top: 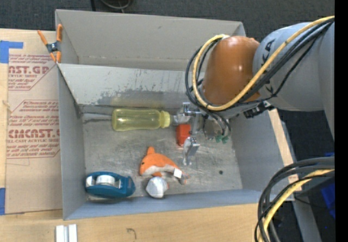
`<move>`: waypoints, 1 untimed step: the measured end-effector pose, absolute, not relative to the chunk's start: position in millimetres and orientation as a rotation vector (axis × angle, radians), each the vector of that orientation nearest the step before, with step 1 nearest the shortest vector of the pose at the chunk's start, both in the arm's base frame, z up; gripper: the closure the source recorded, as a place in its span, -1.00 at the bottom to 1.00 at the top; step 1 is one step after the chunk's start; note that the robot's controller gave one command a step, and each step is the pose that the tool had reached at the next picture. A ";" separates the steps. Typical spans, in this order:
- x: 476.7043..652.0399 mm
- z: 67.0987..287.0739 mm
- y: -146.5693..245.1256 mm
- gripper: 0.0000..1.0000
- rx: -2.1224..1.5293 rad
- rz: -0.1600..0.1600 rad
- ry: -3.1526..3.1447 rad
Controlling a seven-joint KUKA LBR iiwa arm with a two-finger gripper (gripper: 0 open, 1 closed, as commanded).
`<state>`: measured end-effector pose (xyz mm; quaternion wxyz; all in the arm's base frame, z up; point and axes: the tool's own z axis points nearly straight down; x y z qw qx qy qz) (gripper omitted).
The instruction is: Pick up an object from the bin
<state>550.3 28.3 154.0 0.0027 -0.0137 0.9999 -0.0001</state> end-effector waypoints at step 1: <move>525.7 137.7 44.1 -1.00 0.234 0.000 3.139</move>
Offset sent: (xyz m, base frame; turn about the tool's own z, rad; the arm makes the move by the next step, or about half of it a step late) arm -0.0135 0.0187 -0.0256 0.2321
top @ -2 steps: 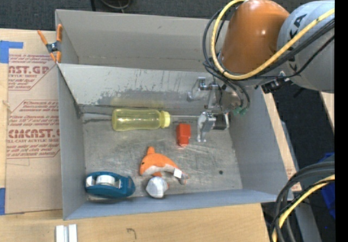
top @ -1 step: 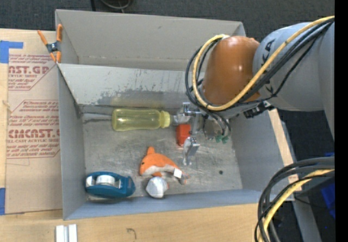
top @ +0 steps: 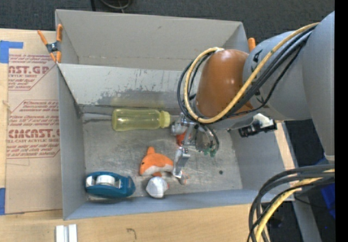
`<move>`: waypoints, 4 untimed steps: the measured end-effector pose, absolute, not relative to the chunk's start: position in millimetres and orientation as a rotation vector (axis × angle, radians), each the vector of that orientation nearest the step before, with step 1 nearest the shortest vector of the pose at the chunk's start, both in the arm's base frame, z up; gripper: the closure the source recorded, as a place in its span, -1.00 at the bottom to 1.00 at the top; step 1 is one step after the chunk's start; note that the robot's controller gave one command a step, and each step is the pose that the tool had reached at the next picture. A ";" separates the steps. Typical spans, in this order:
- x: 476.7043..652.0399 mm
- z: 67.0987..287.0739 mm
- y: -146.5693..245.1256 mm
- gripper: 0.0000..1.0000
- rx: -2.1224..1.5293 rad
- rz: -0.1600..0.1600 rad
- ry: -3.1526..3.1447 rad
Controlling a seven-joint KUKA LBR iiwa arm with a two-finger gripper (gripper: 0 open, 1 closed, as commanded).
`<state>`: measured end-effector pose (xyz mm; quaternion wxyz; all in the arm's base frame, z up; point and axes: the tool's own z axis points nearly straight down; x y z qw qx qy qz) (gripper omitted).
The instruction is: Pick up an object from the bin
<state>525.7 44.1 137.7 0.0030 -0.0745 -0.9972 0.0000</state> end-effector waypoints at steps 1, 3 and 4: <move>527.9 144.6 47.9 -1.00 -0.344 -0.001 -3.125; 515.1 73.8 62.5 1.00 -0.344 -0.002 -3.134; 515.1 73.8 62.5 1.00 -0.344 -0.002 -3.134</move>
Offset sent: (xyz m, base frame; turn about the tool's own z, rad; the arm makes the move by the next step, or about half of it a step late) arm -0.0166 0.0214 -0.0677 0.0674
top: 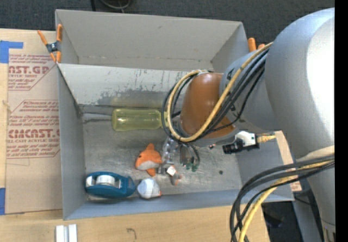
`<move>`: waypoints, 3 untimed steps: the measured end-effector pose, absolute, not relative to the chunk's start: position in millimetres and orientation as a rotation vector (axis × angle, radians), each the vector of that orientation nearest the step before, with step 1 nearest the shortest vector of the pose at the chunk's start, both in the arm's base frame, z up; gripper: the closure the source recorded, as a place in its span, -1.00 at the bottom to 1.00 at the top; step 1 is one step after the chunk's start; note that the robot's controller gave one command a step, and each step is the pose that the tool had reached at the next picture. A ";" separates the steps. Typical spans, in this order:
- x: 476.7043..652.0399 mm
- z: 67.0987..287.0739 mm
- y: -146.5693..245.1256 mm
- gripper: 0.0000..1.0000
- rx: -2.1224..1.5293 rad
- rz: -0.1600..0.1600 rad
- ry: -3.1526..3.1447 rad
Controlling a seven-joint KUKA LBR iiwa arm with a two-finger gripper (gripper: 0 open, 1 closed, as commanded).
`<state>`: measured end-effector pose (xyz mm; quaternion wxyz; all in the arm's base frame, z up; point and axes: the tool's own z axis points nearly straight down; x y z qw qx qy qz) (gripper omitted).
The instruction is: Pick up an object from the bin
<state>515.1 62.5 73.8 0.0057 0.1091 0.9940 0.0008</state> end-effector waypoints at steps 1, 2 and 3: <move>515.1 74.4 62.6 1.00 0.342 0.002 3.113; 513.4 78.3 62.5 1.00 0.342 0.000 3.122; 511.2 90.4 62.4 1.00 0.342 -0.002 3.131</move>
Offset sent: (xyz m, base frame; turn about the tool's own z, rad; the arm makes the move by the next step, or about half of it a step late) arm -0.0001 0.0001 0.0269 0.0000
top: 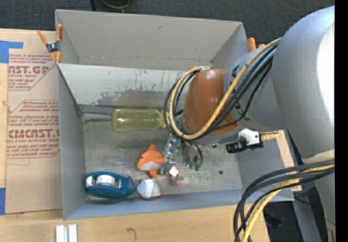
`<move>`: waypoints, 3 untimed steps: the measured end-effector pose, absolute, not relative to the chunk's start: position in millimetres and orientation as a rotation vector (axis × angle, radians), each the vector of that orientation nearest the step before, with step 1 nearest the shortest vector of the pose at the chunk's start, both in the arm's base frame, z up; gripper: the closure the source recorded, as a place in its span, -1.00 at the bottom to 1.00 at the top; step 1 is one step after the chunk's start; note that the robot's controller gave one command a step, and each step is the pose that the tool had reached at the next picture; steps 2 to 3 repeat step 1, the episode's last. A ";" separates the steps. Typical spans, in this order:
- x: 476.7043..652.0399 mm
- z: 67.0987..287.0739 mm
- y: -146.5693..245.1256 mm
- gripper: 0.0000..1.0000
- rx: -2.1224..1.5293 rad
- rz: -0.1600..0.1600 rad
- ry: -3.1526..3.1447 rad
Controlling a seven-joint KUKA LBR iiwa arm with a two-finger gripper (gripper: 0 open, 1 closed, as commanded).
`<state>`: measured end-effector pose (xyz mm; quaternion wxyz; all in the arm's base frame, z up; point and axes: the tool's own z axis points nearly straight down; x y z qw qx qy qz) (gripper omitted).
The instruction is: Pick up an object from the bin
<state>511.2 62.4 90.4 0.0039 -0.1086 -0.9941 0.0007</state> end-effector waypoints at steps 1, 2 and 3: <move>512.0 111.7 62.7 1.00 -0.341 0.000 -3.119; 512.0 111.7 62.7 1.00 -0.341 0.000 -3.119; 512.0 111.7 62.7 1.00 -0.341 0.000 -3.119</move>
Offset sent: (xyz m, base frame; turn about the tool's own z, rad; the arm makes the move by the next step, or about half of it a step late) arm -0.0001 0.0002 0.0836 0.0000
